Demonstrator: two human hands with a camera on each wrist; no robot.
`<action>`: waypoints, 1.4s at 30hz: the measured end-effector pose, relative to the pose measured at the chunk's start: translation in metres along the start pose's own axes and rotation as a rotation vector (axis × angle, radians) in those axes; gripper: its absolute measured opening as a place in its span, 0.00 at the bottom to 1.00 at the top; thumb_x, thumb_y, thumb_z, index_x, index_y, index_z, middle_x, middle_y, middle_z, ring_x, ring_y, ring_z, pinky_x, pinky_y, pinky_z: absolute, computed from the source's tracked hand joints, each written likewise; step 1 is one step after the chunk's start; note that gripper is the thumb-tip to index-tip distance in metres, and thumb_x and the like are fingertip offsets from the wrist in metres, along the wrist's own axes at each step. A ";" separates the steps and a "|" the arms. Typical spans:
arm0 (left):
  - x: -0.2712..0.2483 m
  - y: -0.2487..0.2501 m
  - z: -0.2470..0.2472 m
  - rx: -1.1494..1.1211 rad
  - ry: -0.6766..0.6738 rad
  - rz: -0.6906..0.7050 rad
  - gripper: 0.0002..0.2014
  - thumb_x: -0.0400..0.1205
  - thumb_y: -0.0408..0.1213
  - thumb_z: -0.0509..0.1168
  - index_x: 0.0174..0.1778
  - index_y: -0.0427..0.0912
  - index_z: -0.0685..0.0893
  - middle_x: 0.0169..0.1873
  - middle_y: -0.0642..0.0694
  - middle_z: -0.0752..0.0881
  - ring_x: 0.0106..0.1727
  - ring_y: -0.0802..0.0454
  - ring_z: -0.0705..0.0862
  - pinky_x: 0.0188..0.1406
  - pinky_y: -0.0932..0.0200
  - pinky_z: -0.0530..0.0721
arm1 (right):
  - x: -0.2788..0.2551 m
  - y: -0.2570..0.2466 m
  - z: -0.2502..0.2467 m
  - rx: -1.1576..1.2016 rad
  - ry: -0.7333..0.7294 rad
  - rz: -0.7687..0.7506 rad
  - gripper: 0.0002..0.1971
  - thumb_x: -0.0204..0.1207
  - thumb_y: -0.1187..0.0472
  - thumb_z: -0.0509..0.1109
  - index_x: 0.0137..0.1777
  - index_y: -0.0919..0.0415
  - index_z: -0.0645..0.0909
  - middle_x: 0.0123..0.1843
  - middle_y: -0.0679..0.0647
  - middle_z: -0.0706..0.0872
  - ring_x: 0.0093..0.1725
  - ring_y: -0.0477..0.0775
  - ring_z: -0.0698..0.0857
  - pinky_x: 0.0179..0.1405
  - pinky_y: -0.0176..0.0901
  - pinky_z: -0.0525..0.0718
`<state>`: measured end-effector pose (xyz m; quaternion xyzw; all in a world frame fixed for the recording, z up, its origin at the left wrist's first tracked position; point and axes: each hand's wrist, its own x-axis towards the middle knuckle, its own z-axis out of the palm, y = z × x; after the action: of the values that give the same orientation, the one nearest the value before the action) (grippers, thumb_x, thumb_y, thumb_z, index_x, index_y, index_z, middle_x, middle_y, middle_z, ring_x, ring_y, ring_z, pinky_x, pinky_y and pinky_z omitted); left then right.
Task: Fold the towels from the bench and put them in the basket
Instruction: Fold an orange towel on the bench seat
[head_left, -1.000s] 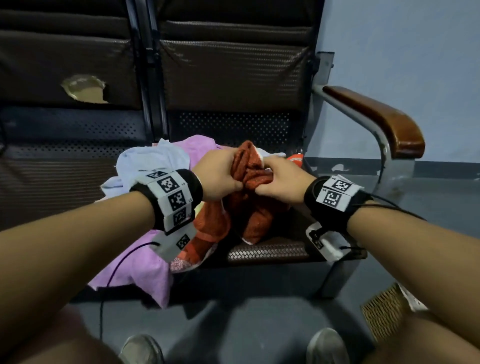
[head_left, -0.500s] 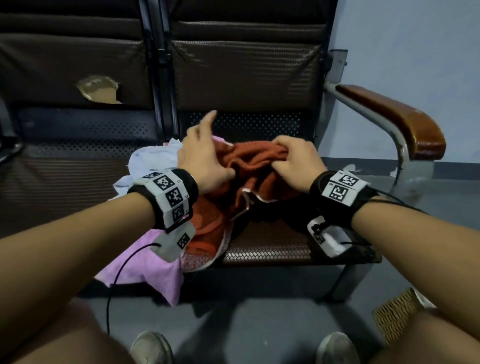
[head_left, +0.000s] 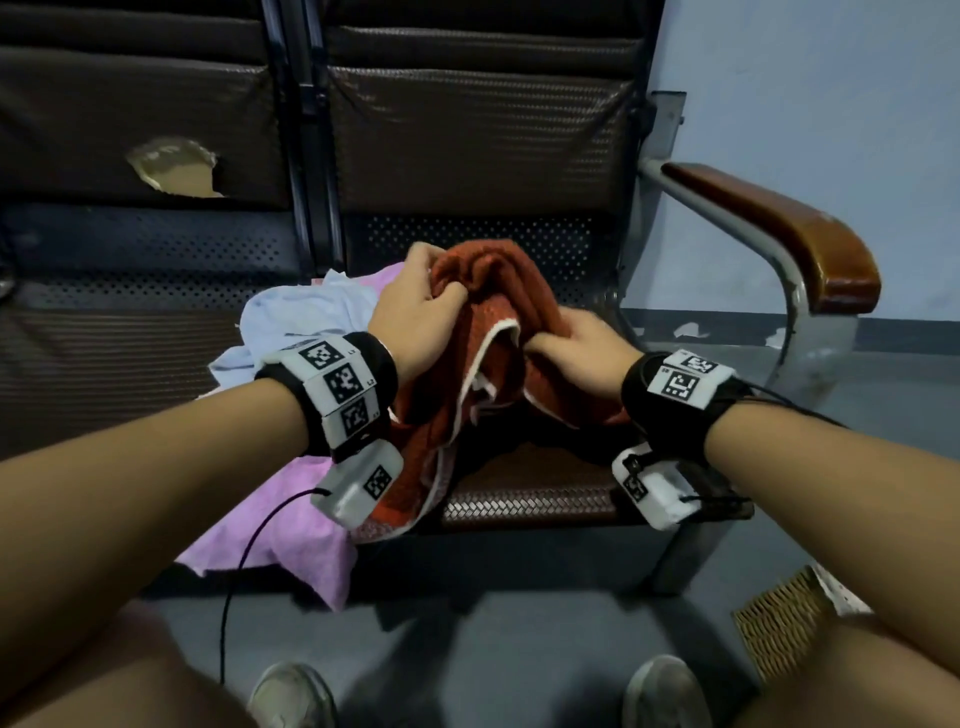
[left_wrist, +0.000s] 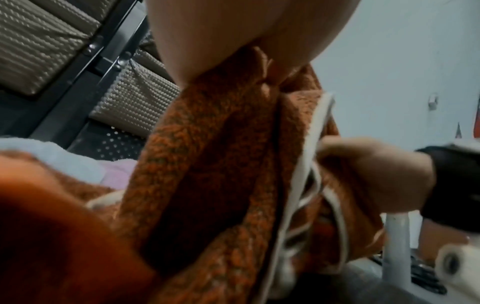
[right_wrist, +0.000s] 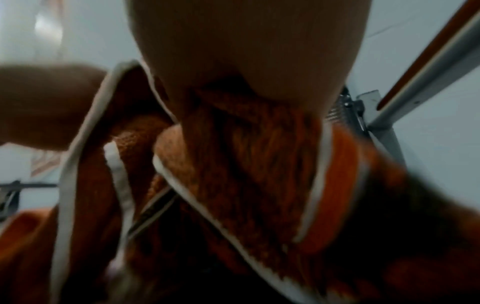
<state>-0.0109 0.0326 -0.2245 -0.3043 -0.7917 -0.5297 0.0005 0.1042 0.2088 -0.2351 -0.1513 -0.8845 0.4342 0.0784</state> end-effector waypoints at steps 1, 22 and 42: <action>0.001 -0.003 -0.002 0.051 0.055 -0.006 0.12 0.79 0.42 0.66 0.58 0.50 0.75 0.44 0.54 0.84 0.48 0.55 0.83 0.46 0.60 0.78 | 0.001 -0.005 -0.001 0.142 0.036 0.016 0.06 0.77 0.59 0.70 0.49 0.52 0.89 0.46 0.50 0.94 0.46 0.48 0.91 0.58 0.50 0.87; -0.008 0.007 0.026 0.117 -0.007 0.148 0.09 0.91 0.39 0.55 0.55 0.41 0.79 0.44 0.47 0.85 0.51 0.46 0.84 0.50 0.56 0.74 | 0.000 -0.008 0.005 -0.507 0.165 -0.273 0.25 0.68 0.32 0.68 0.58 0.46 0.77 0.56 0.50 0.81 0.55 0.53 0.82 0.56 0.52 0.83; 0.012 0.015 -0.002 -0.244 0.091 -0.329 0.20 0.82 0.28 0.49 0.62 0.39 0.82 0.56 0.31 0.86 0.56 0.32 0.88 0.51 0.35 0.89 | -0.011 -0.015 -0.003 -0.452 0.010 -0.526 0.20 0.78 0.69 0.64 0.68 0.54 0.75 0.52 0.50 0.84 0.51 0.50 0.83 0.57 0.46 0.79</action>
<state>-0.0142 0.0404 -0.2075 -0.1442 -0.7598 -0.6280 -0.0871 0.1127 0.1984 -0.2215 0.0664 -0.9667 0.1914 0.1565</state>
